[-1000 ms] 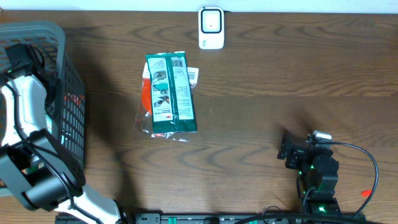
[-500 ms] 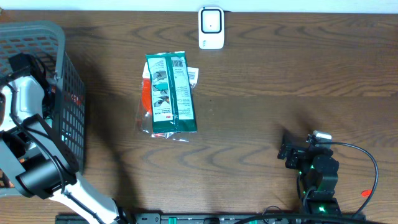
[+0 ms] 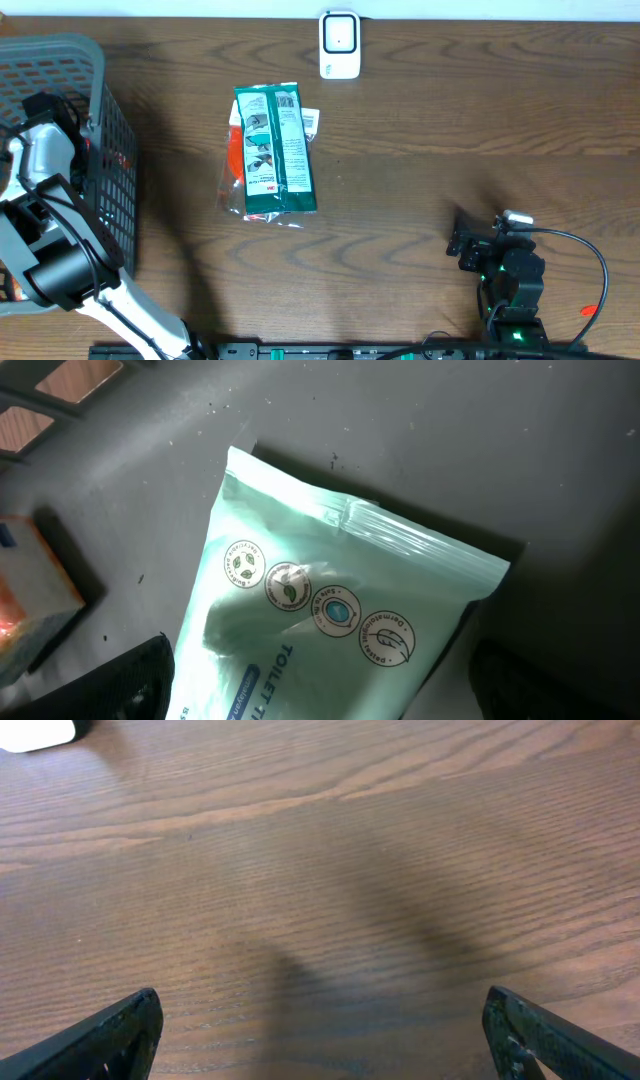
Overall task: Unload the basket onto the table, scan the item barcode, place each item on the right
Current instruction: 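Move the open left gripper back into the basket, then grasp the mint-green wipes pack with the left gripper and lift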
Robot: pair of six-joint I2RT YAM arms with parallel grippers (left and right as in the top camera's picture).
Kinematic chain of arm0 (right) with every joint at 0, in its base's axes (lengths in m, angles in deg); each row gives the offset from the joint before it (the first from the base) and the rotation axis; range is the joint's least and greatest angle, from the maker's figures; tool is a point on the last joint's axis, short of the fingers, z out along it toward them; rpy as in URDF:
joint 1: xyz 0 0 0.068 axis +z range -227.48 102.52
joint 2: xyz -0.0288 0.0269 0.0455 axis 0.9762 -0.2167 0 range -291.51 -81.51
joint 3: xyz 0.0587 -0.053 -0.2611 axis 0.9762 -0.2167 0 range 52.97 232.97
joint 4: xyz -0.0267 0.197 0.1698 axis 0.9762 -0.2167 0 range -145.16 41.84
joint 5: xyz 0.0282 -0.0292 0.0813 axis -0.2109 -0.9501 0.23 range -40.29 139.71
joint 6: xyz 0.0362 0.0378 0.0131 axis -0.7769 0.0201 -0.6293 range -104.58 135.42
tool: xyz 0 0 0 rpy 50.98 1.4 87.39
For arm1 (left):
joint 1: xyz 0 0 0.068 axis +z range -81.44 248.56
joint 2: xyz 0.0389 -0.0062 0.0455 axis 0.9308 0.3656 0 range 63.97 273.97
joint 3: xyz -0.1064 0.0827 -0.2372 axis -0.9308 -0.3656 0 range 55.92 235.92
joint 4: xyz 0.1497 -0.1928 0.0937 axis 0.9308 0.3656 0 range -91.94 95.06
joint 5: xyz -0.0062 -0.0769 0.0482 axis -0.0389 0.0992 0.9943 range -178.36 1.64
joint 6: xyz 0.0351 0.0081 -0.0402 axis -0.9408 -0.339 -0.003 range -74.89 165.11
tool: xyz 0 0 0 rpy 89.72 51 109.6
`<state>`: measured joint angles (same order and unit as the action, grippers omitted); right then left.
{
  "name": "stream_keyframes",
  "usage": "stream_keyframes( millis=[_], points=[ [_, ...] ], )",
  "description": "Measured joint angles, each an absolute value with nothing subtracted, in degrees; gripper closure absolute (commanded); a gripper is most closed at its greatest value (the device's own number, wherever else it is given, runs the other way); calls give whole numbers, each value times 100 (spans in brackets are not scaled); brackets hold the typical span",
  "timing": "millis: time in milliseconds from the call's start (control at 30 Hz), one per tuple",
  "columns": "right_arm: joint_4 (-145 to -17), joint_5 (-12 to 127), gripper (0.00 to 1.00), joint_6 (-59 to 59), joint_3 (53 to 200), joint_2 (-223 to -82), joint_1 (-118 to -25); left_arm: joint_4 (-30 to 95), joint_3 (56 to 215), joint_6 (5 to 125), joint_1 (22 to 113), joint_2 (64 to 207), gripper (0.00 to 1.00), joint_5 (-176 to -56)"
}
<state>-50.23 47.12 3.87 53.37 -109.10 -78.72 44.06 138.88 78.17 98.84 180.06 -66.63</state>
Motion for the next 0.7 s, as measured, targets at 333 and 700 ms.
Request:
stream_keyframes(
  millis=[333,700],
  points=[
    [-5023,4712,1,387,5337,-10915,-7872,4714,13892,7894,9917,18017,6,-6514],
    [-5005,4712,1,387,5337,-10915,-7872,5296,13892,7968,10601,18035,5,-6228]
  ],
)
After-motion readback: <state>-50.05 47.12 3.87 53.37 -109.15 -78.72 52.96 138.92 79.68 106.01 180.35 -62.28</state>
